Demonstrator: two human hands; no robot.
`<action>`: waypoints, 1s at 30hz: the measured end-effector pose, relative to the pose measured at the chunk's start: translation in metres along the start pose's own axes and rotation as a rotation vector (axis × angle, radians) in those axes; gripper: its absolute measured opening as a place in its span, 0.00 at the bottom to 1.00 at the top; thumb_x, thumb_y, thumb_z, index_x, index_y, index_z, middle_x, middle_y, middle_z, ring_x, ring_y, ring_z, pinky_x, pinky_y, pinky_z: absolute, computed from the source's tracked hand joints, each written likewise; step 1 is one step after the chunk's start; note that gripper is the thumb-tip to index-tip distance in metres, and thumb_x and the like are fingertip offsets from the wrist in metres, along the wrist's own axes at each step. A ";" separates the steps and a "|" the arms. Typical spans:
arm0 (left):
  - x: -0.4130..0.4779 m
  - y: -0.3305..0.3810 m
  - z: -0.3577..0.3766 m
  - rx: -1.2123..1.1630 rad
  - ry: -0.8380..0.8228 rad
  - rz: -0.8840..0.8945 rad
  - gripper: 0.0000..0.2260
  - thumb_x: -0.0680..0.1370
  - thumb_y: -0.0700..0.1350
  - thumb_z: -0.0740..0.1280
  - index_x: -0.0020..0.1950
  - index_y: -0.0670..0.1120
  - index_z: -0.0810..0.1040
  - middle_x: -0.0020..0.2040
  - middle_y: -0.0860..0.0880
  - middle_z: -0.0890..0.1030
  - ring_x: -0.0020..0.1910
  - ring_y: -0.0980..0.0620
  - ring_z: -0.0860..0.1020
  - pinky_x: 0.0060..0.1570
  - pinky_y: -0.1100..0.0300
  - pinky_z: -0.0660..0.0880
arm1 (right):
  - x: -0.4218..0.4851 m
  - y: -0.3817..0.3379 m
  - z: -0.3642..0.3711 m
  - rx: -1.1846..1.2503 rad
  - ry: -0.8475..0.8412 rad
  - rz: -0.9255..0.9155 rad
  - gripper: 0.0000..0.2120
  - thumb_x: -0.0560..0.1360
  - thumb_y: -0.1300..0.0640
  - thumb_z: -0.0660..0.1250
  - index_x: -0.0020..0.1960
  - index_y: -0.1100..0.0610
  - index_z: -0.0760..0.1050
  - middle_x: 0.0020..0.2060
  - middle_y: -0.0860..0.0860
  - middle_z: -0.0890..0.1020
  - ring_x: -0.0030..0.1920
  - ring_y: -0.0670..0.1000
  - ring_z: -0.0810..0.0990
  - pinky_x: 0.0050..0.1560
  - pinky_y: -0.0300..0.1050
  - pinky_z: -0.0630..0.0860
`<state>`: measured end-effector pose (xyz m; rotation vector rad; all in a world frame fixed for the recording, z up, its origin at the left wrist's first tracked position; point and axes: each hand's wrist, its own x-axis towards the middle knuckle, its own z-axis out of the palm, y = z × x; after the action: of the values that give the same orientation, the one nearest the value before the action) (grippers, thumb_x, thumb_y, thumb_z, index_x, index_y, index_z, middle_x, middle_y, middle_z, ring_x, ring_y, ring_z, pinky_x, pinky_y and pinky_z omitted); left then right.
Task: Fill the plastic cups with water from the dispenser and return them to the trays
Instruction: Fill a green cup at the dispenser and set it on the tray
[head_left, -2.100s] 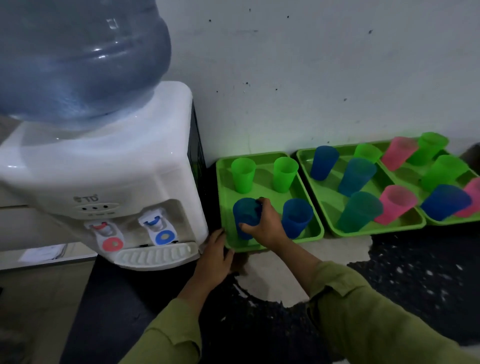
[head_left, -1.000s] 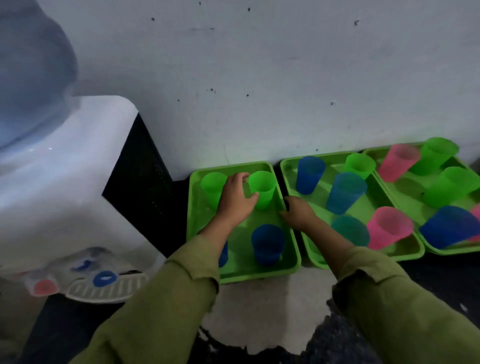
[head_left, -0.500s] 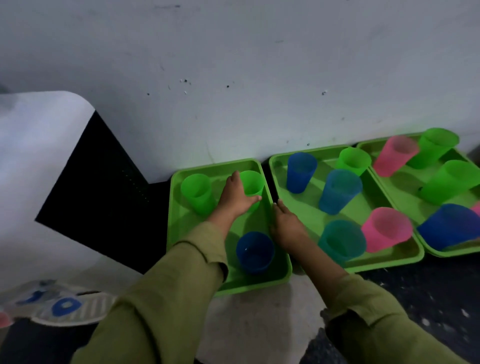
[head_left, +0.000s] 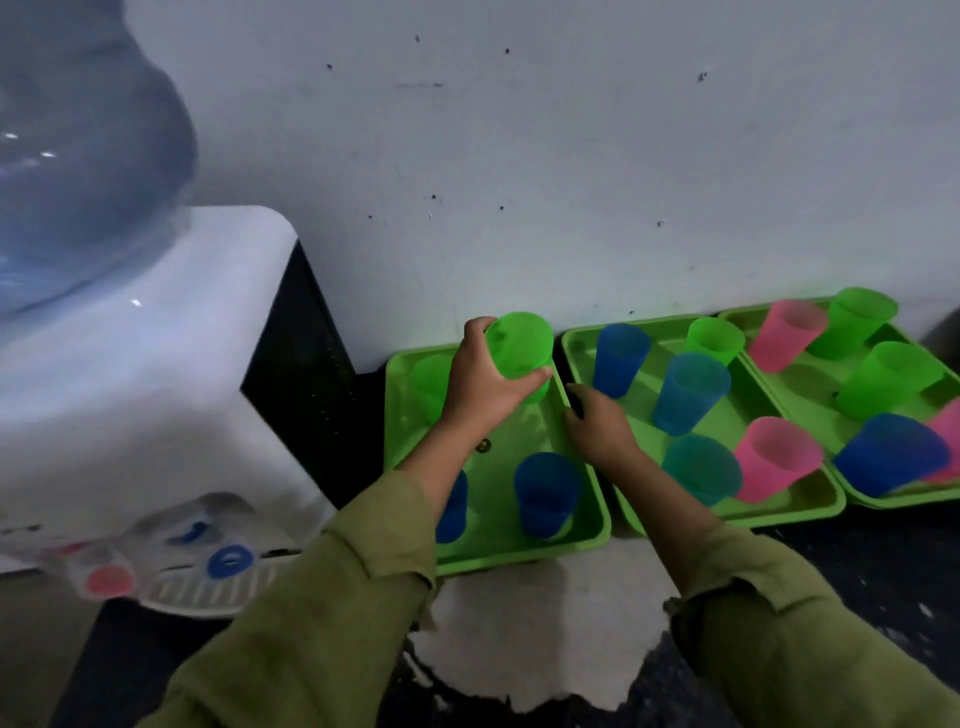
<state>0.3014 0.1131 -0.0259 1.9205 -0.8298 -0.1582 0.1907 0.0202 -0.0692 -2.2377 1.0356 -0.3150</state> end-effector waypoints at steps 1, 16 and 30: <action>-0.008 0.005 -0.012 -0.031 0.021 0.031 0.33 0.63 0.50 0.79 0.62 0.44 0.67 0.57 0.47 0.75 0.54 0.52 0.74 0.49 0.69 0.66 | -0.006 -0.008 -0.002 0.016 0.034 -0.012 0.20 0.76 0.62 0.61 0.67 0.63 0.69 0.62 0.61 0.76 0.61 0.60 0.75 0.60 0.47 0.69; -0.167 -0.017 -0.180 -0.116 0.003 0.212 0.34 0.61 0.60 0.76 0.61 0.49 0.70 0.57 0.53 0.76 0.55 0.58 0.75 0.56 0.62 0.73 | -0.133 -0.116 0.048 0.266 0.182 -0.062 0.13 0.77 0.62 0.63 0.60 0.64 0.74 0.55 0.61 0.81 0.56 0.57 0.79 0.54 0.43 0.72; -0.233 -0.150 -0.254 -0.003 -0.100 -0.173 0.34 0.55 0.67 0.75 0.55 0.56 0.69 0.52 0.52 0.79 0.50 0.54 0.79 0.52 0.51 0.78 | -0.198 -0.199 0.136 0.220 0.068 -0.174 0.12 0.76 0.58 0.65 0.57 0.62 0.76 0.45 0.55 0.81 0.42 0.48 0.75 0.42 0.37 0.69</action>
<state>0.3104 0.4846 -0.0813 1.9939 -0.7269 -0.3627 0.2403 0.3262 -0.0350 -2.1315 0.7993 -0.5563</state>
